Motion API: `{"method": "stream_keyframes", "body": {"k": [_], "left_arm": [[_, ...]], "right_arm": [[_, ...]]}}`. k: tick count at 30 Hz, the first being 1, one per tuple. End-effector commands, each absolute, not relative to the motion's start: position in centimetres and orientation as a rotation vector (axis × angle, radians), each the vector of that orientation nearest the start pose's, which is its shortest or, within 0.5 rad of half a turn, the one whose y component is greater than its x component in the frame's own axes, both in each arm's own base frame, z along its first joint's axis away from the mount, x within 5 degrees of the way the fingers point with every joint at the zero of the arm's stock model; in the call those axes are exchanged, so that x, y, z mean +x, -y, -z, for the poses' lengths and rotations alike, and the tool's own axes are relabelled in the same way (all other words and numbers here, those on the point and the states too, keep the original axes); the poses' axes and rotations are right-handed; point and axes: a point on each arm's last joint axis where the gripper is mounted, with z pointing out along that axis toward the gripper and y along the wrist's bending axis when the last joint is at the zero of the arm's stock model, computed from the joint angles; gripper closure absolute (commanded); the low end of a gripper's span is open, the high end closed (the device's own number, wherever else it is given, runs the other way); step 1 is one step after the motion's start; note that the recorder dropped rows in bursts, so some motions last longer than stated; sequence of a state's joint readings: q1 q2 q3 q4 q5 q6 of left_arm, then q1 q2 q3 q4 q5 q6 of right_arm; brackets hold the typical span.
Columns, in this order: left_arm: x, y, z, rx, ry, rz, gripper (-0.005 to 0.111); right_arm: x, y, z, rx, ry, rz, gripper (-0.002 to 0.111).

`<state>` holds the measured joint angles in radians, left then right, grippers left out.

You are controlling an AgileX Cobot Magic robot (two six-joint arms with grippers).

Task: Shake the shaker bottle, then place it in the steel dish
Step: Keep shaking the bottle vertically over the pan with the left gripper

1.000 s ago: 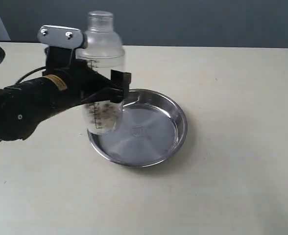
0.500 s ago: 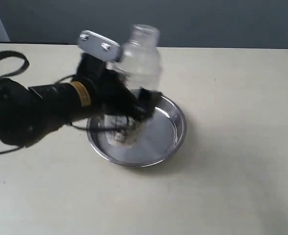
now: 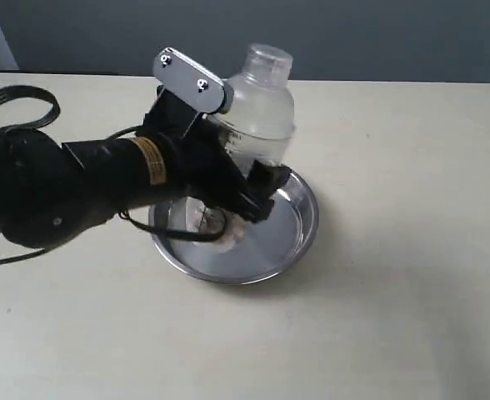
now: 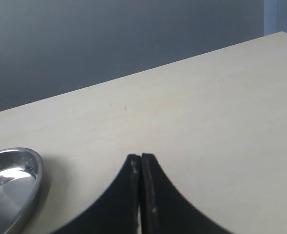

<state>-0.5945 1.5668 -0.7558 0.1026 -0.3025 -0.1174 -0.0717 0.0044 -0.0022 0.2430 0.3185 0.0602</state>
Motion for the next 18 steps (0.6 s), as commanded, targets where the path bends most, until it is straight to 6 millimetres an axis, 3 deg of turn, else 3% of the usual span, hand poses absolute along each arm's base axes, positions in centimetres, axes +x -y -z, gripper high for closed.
{"method": "stream_keyframes", "body": {"k": [1, 3, 4, 5, 7, 8, 9, 10, 13, 14, 15, 16, 18], "left_arm": [[29.4, 15.1, -21.5, 0.044, -1.994, 0.487, 0.106], [26.4, 18.6, -22.4, 0.711, -1.884, 0.397, 0.106], [25.6, 19.2, -22.6, 0.810, -1.835, 0.391, 0.106], [25.9, 19.0, -22.5, 0.734, -1.825, 0.422, 0.106], [28.2, 16.7, -21.2, 0.335, -1.907, 0.440, 0.106], [29.3, 15.5, -20.9, 0.219, -1.924, 0.409, 0.106], [30.1, 14.9, -22.0, 0.145, -1.907, 0.417, 0.106], [30.0, 15.1, -23.9, 0.188, -1.847, 0.435, 0.106], [27.2, 16.1, -34.1, 0.458, -1.449, 0.436, 0.106], [26.6, 15.9, -35.2, 0.467, -1.419, 0.433, 0.106], [26.9, 15.7, -34.1, 0.421, -1.500, 0.447, 0.106], [27.4, 15.6, -31.4, 0.381, -1.631, 0.445, 0.106], [28.4, 15.2, -23.1, 0.297, -1.924, 0.420, 0.106]], "right_arm": [[5.5, -0.3, -18.6, 0.262, -1.769, -0.218, 0.109], [5.5, -0.3, -18.6, 0.262, -1.769, -0.218, 0.109], [5.5, -0.3, -18.6, 0.262, -1.769, -0.218, 0.109], [5.5, -0.3, -18.6, 0.262, -1.769, -0.218, 0.109], [5.5, -0.3, -18.6, 0.262, -1.769, -0.218, 0.109], [5.5, -0.3, -18.6, 0.261, -1.769, -0.217, 0.109], [5.5, -0.3, -18.6, 0.261, -1.769, -0.217, 0.109], [5.5, -0.3, -18.6, 0.262, -1.769, -0.218, 0.109], [5.5, -0.3, -18.6, 0.262, -1.769, -0.218, 0.109], [5.5, -0.3, -18.6, 0.262, -1.769, -0.218, 0.109], [5.5, -0.3, -18.6, 0.262, -1.769, -0.218, 0.109], [5.5, -0.3, -18.6, 0.262, -1.769, -0.218, 0.109], [5.5, -0.3, -18.6, 0.262, -1.769, -0.218, 0.109]]}}
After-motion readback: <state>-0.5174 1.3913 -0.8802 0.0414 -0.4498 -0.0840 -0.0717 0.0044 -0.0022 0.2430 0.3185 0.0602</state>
